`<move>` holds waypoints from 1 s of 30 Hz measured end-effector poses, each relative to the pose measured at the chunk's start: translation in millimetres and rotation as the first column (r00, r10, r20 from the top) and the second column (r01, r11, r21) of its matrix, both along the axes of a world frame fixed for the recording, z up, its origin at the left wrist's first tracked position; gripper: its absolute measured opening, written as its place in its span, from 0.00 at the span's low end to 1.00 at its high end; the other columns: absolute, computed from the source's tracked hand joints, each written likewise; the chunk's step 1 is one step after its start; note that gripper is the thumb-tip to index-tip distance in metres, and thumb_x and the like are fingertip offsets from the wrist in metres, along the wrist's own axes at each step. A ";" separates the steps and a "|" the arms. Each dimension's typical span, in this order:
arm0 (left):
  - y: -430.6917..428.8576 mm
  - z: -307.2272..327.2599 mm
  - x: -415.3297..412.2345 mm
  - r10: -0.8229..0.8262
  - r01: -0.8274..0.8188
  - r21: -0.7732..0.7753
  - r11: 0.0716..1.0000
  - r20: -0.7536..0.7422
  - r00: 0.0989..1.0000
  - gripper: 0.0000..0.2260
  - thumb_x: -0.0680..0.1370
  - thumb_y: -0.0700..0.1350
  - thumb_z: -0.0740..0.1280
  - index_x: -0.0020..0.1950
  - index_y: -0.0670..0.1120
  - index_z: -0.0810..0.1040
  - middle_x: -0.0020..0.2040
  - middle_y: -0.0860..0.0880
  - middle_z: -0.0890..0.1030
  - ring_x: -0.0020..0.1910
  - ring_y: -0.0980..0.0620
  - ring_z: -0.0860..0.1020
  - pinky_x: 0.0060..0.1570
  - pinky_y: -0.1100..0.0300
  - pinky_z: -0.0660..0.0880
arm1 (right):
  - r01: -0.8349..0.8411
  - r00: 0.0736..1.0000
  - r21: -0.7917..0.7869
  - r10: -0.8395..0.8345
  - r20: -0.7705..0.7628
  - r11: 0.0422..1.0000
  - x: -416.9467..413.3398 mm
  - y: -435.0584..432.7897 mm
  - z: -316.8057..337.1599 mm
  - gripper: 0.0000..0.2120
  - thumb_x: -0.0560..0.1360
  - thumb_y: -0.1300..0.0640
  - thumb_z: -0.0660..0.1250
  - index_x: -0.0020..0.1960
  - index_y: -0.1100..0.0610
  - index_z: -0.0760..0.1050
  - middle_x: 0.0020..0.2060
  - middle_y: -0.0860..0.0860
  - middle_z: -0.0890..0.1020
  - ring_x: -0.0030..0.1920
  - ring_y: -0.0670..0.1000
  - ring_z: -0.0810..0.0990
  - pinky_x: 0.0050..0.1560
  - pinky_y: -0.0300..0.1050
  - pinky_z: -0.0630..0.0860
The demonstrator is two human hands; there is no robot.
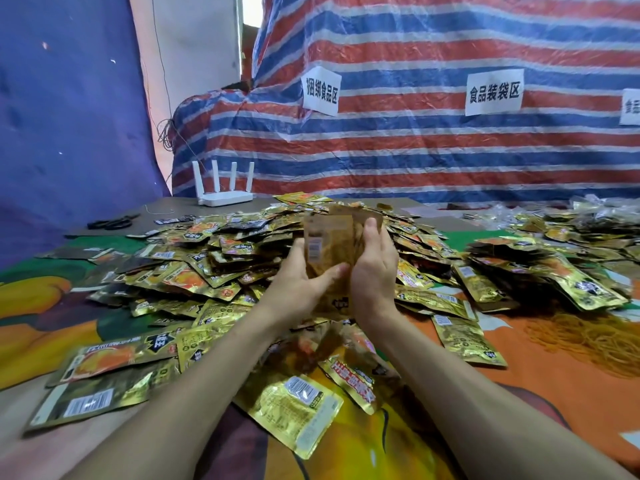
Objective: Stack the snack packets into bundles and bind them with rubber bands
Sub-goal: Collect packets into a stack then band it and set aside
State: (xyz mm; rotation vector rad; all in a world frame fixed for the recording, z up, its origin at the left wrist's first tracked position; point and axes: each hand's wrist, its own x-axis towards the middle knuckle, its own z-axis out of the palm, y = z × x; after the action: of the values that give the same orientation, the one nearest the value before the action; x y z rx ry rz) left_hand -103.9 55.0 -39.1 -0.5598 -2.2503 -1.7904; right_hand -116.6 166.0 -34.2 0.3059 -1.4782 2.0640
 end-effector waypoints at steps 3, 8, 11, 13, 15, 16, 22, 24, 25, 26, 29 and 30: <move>0.7 -7.0 0.2 0.099 -0.086 -0.338 0.937 0.022 0.995 0.28 0.74 0.64 0.68 0.71 0.58 0.68 0.65 0.46 0.75 0.66 0.47 0.73 0.68 0.46 0.71 | -0.060 0.997 -0.036 0.062 0.047 0.998 -1.4 0.5 -6.2 0.23 0.84 0.43 0.53 0.62 0.58 0.77 0.54 0.54 0.84 0.57 0.55 0.83 0.56 0.52 0.82; 1.1 -10.0 1.9 0.072 -0.055 0.089 0.994 -0.195 0.978 0.20 0.70 0.34 0.78 0.56 0.52 0.79 0.49 0.54 0.86 0.50 0.57 0.84 0.51 0.61 0.79 | -0.166 0.986 -0.002 0.166 0.033 0.986 -0.2 -2.4 -2.3 0.27 0.81 0.39 0.53 0.59 0.59 0.78 0.47 0.52 0.87 0.50 0.51 0.86 0.46 0.42 0.83; -4.5 -11.1 -0.8 0.122 -0.104 0.093 0.990 -0.213 0.969 0.22 0.67 0.31 0.79 0.54 0.52 0.81 0.48 0.54 0.86 0.48 0.57 0.85 0.47 0.66 0.78 | -0.249 0.968 0.093 0.243 0.070 0.964 -1.8 -3.6 -4.3 0.26 0.84 0.40 0.50 0.55 0.55 0.81 0.45 0.49 0.88 0.49 0.48 0.86 0.44 0.37 0.81; -8.5 -12.6 -2.4 0.103 -0.095 0.064 0.993 -0.151 0.983 0.22 0.67 0.31 0.79 0.53 0.52 0.81 0.47 0.54 0.86 0.47 0.56 0.85 0.45 0.68 0.78 | -0.316 0.936 0.113 0.291 0.196 0.942 -2.0 -4.0 -7.2 0.28 0.84 0.38 0.49 0.55 0.54 0.82 0.49 0.52 0.87 0.54 0.52 0.85 0.52 0.42 0.81; -10.5 -13.1 -4.0 0.076 -0.070 0.058 0.996 -0.126 0.989 0.23 0.67 0.32 0.79 0.55 0.51 0.80 0.45 0.54 0.86 0.46 0.58 0.84 0.43 0.68 0.78 | -0.380 0.898 0.093 0.343 0.275 0.920 -3.7 -2.4 -9.9 0.30 0.84 0.37 0.48 0.53 0.53 0.84 0.52 0.54 0.87 0.55 0.53 0.85 0.57 0.46 0.80; -10.9 -13.5 -4.3 0.060 -0.052 0.073 0.996 -0.112 0.992 0.24 0.67 0.32 0.79 0.56 0.51 0.78 0.44 0.56 0.86 0.45 0.59 0.84 0.43 0.69 0.78 | -0.408 0.884 0.075 0.373 0.281 0.910 -4.4 -1.6 -9.9 0.31 0.84 0.37 0.47 0.50 0.52 0.85 0.51 0.54 0.87 0.54 0.52 0.86 0.55 0.45 0.80; -12.7 -19.4 -6.6 0.000 0.000 0.028 1.000 -0.029 1.000 0.15 0.72 0.31 0.75 0.49 0.50 0.82 0.42 0.56 0.87 0.41 0.60 0.84 0.40 0.70 0.77 | -0.443 0.856 0.041 0.409 0.315 0.896 -9.6 6.1 -13.7 0.27 0.85 0.41 0.48 0.50 0.52 0.83 0.48 0.51 0.87 0.53 0.52 0.84 0.54 0.48 0.77; -13.4 -19.4 -8.0 0.043 -0.042 0.029 0.999 -0.047 0.998 0.14 0.72 0.31 0.75 0.48 0.49 0.82 0.42 0.54 0.87 0.41 0.58 0.85 0.41 0.68 0.78 | -0.389 0.881 0.090 0.341 0.327 0.917 -10.2 9.6 -11.1 0.21 0.84 0.48 0.52 0.49 0.55 0.82 0.47 0.52 0.86 0.53 0.53 0.81 0.51 0.49 0.74; -14.1 -19.6 -9.2 0.064 -0.062 0.055 0.997 -0.037 0.997 0.13 0.72 0.32 0.75 0.48 0.48 0.82 0.43 0.51 0.87 0.42 0.55 0.85 0.42 0.65 0.80 | -0.358 0.897 0.135 0.300 0.325 0.924 -11.4 14.2 -8.9 0.16 0.81 0.51 0.57 0.52 0.57 0.81 0.50 0.54 0.85 0.54 0.54 0.80 0.51 0.49 0.74; -15.5 -20.6 -11.0 0.082 -0.080 0.091 0.993 -0.020 0.996 0.12 0.73 0.32 0.75 0.49 0.47 0.82 0.44 0.48 0.87 0.44 0.52 0.86 0.43 0.62 0.81 | -0.340 0.906 0.186 0.268 0.327 0.922 -12.2 19.2 -6.4 0.13 0.75 0.54 0.62 0.55 0.58 0.79 0.52 0.55 0.83 0.55 0.55 0.80 0.50 0.48 0.75; -21.2 -21.8 -14.7 0.128 -0.134 0.218 0.967 0.042 0.991 0.09 0.73 0.32 0.74 0.51 0.43 0.82 0.45 0.45 0.87 0.45 0.46 0.86 0.43 0.55 0.83 | -0.378 0.909 0.428 0.240 0.342 0.821 -12.7 38.2 -3.9 0.17 0.71 0.64 0.69 0.59 0.59 0.78 0.53 0.56 0.82 0.53 0.55 0.83 0.46 0.45 0.79; -22.9 -21.3 -15.9 0.139 -0.150 0.255 0.955 0.058 0.989 0.09 0.73 0.32 0.74 0.51 0.41 0.83 0.45 0.44 0.87 0.45 0.44 0.86 0.43 0.52 0.83 | -0.408 0.901 0.507 0.244 0.360 0.759 -11.9 42.5 -5.0 0.16 0.73 0.66 0.70 0.60 0.59 0.78 0.52 0.56 0.83 0.51 0.53 0.84 0.45 0.44 0.80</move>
State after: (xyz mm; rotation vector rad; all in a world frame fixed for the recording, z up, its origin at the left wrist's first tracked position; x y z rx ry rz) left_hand -119.9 32.0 -60.4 -0.3038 -1.9781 -1.9911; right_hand -128.4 208.5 -39.2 0.5698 -2.3696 1.9147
